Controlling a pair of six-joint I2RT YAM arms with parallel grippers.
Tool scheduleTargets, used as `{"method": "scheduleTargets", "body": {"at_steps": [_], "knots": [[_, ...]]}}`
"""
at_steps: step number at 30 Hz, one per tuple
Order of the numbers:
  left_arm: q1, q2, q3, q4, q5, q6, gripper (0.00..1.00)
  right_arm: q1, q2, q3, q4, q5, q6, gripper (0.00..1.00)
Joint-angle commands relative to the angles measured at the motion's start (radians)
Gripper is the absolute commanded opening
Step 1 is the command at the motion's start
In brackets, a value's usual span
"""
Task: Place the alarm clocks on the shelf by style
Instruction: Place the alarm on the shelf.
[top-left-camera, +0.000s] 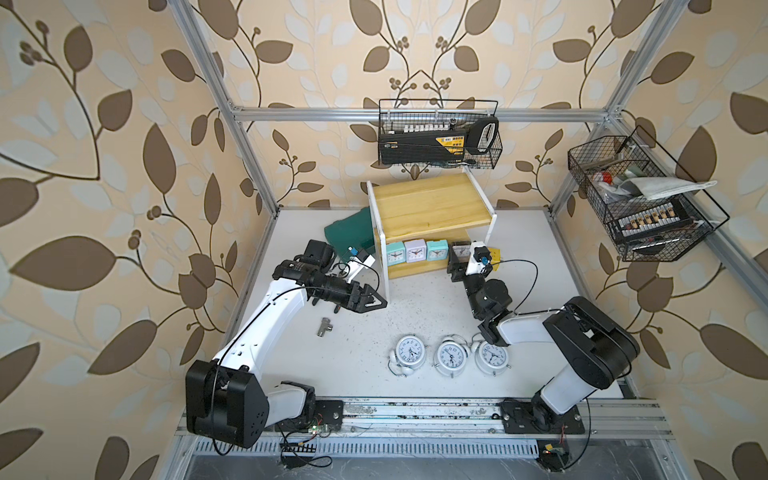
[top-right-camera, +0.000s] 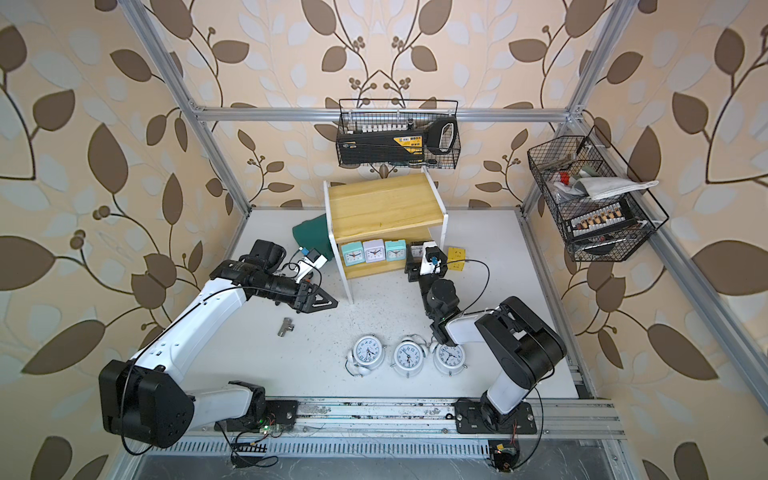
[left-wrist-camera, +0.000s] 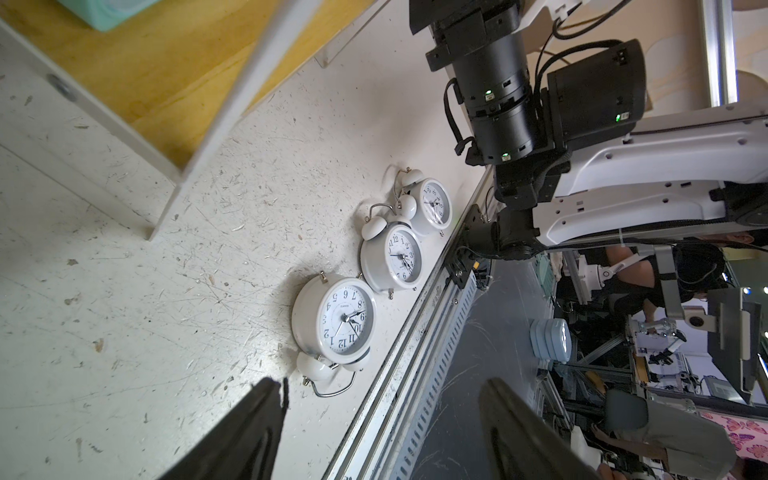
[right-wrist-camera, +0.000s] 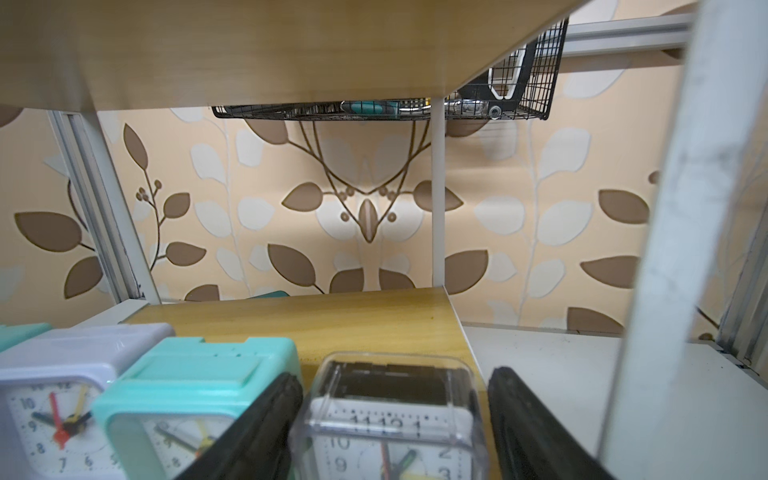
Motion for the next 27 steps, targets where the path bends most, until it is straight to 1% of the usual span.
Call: {"method": "scheduleTargets", "body": {"at_steps": [1,3,5,9,11,15,19,23,25,27], "knots": [[0.015,-0.028,-0.010,-0.006,0.028,0.025,0.78,-0.004,-0.042,-0.027,0.026,0.004,-0.014,0.74],[0.015,-0.028,-0.014,-0.005,0.026,0.025,0.78,-0.002,-0.067,-0.041,0.019,0.001,-0.012,0.75],[0.015,-0.028,-0.017,0.000,0.020,0.024,0.78,0.003,-0.109,-0.051,-0.027,0.000,-0.012,0.76],[0.015,-0.025,-0.027,0.015,-0.002,0.022,0.78,0.017,-0.230,-0.063,-0.208,-0.002,0.004,0.77],[0.015,-0.022,-0.031,0.024,-0.021,0.018,0.78,0.023,-0.302,-0.060,-0.343,-0.003,0.029,0.78],[0.015,-0.011,-0.033,0.027,-0.037,0.020,0.78,0.024,-0.443,-0.025,-0.684,-0.039,0.122,0.80],[0.014,-0.005,-0.029,0.026,-0.056,0.024,0.78,0.025,-0.548,0.028,-1.008,-0.159,0.211,0.80],[0.011,0.005,-0.026,0.020,-0.078,0.028,0.78,0.032,-0.589,0.110,-1.293,-0.287,0.318,0.78],[0.009,0.008,-0.025,0.019,-0.088,0.028,0.78,0.055,-0.593,0.153,-1.413,-0.316,0.367,0.76],[0.008,0.006,-0.025,0.020,-0.095,0.030,0.78,0.091,-0.594,0.191,-1.517,-0.302,0.415,0.76]]}}
